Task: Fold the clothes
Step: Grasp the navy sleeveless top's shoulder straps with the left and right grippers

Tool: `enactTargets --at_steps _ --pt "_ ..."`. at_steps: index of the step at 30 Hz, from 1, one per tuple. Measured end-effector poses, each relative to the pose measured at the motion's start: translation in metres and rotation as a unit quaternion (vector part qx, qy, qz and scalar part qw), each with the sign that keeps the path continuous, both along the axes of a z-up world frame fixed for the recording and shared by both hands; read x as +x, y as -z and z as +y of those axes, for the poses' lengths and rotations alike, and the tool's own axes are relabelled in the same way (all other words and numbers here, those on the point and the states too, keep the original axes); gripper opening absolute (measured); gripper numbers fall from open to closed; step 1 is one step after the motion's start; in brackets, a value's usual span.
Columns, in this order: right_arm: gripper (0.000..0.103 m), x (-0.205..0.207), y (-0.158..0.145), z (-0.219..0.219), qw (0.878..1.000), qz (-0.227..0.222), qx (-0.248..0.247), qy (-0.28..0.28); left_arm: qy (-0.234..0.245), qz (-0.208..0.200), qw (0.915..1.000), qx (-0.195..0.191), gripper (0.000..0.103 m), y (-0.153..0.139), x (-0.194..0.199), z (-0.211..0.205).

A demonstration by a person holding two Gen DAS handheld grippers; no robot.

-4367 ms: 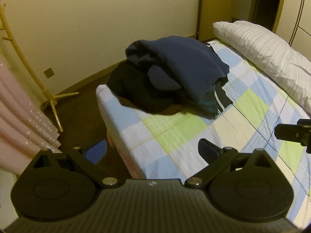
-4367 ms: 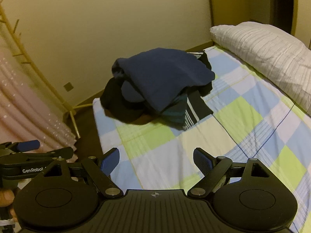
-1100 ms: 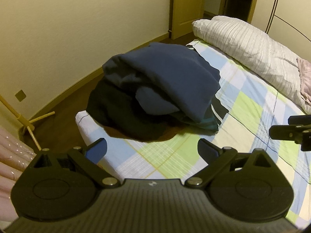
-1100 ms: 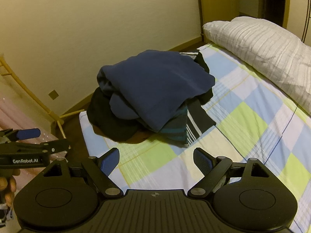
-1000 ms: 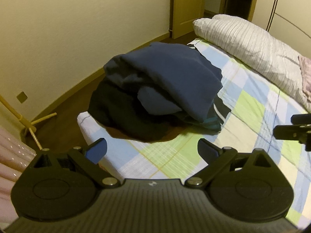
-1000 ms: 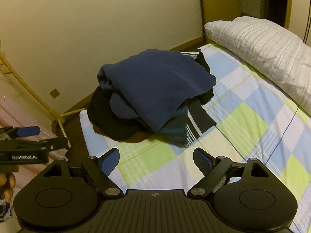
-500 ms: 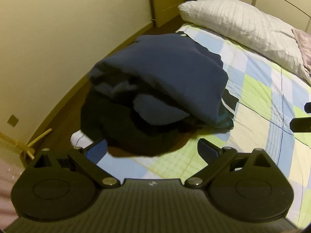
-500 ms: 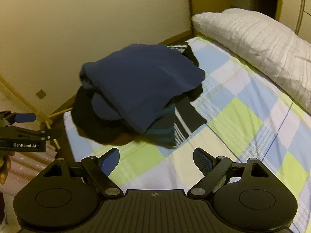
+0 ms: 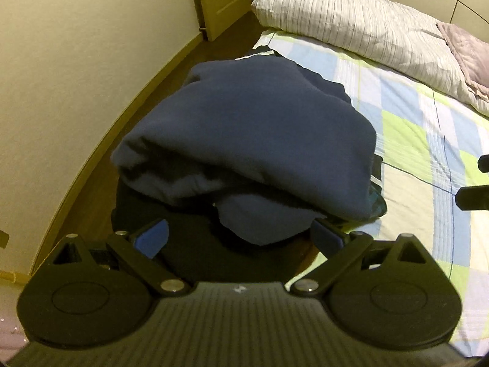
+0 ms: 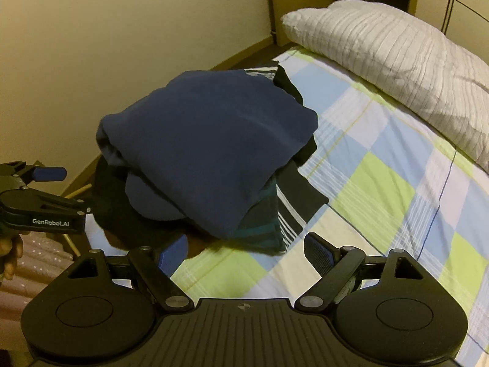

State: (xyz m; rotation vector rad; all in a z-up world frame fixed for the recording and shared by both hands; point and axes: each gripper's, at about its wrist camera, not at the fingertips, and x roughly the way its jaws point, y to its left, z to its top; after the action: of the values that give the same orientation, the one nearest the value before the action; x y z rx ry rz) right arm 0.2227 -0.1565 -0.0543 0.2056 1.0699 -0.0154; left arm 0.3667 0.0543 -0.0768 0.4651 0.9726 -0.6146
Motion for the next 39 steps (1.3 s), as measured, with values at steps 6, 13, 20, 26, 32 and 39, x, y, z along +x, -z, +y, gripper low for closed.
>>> enactTargets --at_steps 6,13,20,26,32,39 --pt "0.086 0.017 0.01 0.018 0.999 0.005 -0.016 -0.03 0.074 -0.047 0.9955 0.038 0.097 0.013 0.016 0.008" --pt "0.086 0.04 0.032 0.056 0.989 -0.011 -0.06 -0.133 0.199 -0.151 0.9622 0.109 0.095 0.032 0.04 0.021" --pt "0.085 0.067 0.061 0.093 0.967 -0.034 -0.102 -0.231 0.298 -0.203 0.9233 0.134 0.084 0.056 0.074 0.017" --pt "0.062 0.09 0.082 0.114 0.951 -0.069 -0.151 -0.26 0.309 -0.194 0.9216 0.131 0.055 0.071 0.104 0.007" --pt "0.048 0.11 0.098 0.118 0.943 -0.061 -0.176 -0.276 0.328 -0.195 0.915 0.131 0.021 0.07 0.109 0.0" --pt "0.007 0.095 0.07 0.108 0.945 -0.079 -0.186 -0.257 0.312 -0.235 0.9188 0.062 0.014 0.019 0.099 0.008"
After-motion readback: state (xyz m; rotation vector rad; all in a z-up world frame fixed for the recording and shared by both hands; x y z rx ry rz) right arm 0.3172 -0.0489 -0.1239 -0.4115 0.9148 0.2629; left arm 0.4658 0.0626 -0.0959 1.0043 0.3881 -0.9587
